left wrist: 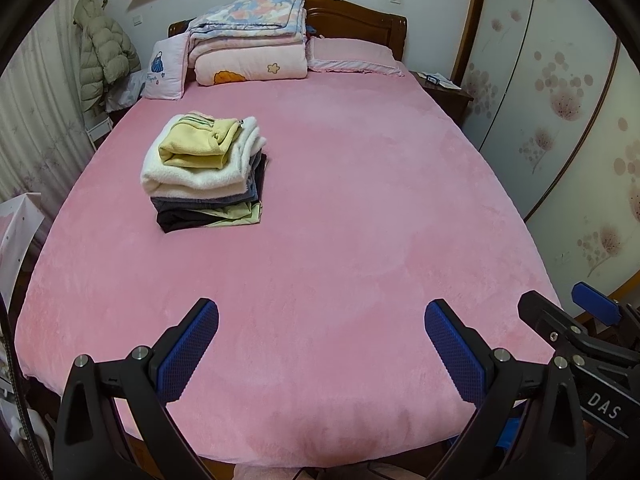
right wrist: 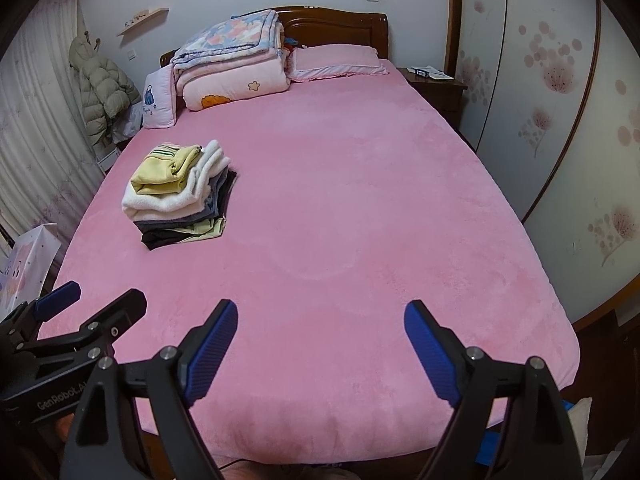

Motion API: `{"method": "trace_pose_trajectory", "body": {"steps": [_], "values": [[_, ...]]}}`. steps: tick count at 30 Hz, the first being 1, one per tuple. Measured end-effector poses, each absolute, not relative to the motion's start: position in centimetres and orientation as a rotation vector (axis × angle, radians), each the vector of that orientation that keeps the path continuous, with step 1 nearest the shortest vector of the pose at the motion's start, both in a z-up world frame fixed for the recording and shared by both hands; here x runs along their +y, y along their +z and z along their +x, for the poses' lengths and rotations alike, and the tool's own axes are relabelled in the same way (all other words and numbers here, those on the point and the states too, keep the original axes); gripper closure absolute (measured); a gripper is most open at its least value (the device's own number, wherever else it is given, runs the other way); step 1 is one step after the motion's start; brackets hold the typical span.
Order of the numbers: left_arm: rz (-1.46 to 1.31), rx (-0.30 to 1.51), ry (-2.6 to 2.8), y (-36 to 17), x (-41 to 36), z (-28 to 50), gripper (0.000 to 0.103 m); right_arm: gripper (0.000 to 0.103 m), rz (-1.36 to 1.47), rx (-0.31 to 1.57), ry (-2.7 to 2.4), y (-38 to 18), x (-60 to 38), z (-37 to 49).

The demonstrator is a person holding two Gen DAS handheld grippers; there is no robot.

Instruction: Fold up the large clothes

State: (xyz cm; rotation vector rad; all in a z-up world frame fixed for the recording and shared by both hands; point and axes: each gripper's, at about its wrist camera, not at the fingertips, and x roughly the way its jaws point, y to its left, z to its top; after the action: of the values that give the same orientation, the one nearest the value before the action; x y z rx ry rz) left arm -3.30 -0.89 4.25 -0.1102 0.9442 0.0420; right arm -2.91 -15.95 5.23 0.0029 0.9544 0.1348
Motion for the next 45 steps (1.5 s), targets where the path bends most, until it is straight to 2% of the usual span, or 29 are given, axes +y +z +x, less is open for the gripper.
{"method": "trace_pose_trajectory", "body": {"steps": [45], "values": [[-0.125, 0.990, 0.085, 3.5, -0.5, -4.5, 0.001, 0.012, -0.030, 0.975, 0.122, 4.3, -15.3, -3.7]]}}
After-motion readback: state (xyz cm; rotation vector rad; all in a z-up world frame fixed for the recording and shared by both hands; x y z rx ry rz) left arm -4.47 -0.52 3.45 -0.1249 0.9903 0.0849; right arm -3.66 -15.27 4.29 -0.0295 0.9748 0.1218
